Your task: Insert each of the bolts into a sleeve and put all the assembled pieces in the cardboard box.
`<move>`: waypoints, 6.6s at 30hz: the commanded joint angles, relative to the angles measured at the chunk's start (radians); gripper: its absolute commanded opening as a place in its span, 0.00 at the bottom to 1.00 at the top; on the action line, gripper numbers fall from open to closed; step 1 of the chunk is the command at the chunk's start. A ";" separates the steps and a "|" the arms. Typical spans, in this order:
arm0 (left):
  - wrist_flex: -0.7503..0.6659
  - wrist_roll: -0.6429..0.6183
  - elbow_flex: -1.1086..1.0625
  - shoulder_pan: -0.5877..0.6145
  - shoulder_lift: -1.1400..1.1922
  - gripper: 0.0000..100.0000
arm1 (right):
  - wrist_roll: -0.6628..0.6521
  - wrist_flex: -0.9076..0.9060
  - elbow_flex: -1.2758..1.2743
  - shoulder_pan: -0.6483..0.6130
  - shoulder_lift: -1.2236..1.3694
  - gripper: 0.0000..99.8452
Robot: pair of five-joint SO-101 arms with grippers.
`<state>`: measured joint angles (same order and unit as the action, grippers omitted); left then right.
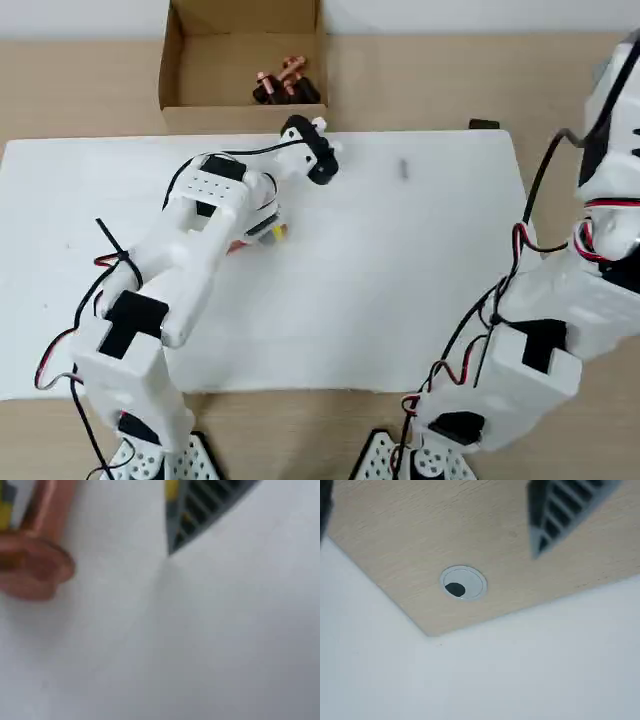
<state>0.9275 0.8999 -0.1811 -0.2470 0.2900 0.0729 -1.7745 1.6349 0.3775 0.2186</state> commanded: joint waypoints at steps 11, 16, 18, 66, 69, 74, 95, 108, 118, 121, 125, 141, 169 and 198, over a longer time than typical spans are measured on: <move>0.060 -0.054 0.043 0.006 0.005 0.02 | -0.011 -0.014 0.028 0.013 -0.035 0.32; 0.141 -0.091 0.149 0.006 0.005 0.01 | -0.011 -0.014 0.030 0.013 -0.035 0.32; 0.192 -0.097 0.212 0.006 0.005 0.01 | -0.011 -0.014 0.027 0.013 -0.051 0.32; 0.807 -0.836 0.244 0.063 -1.311 0.01 | -0.005 -0.012 -1.465 -0.476 -0.897 0.31; 0.717 -0.836 0.051 0.063 -1.426 0.01 | -0.005 0.014 -1.712 -0.506 -1.038 0.31; 0.414 -0.835 -0.416 0.064 -1.578 0.01 | -0.011 0.170 -2.028 -0.512 -1.287 0.20; 0.127 -0.836 -1.085 0.068 -2.107 0.01 | -0.006 0.715 -2.979 -0.512 -2.132 0.01; 0.121 -0.836 -1.390 0.068 -2.106 0.01 | -0.005 0.738 -3.111 -0.503 -2.117 0.01; 0.121 -0.841 -1.465 0.068 -2.106 0.01 | -0.005 0.746 -3.281 -0.504 -2.117 0.01; 0.121 -0.841 -1.465 0.069 -2.106 0.01 | -0.005 0.744 -3.324 -0.504 -2.117 0.01; 0.121 -0.838 -1.465 0.069 -2.106 0.01 | -0.005 0.740 -3.326 -0.504 -2.117 0.01; 0.121 -0.838 -1.465 0.066 -2.106 0.01 | -0.009 0.740 -3.326 -0.504 -2.117 0.01; 0.121 -0.838 -1.465 0.066 -2.106 0.01 | -0.009 0.740 -3.326 -0.504 -2.117 0.01; 0.121 -0.838 -1.465 0.066 -2.106 0.01 | -0.009 0.740 -3.326 -0.504 -2.117 0.01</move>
<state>1.0610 0.0637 -1.6540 -0.1918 -1.8075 0.0698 -1.0503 -1.6901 -0.1227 -1.8021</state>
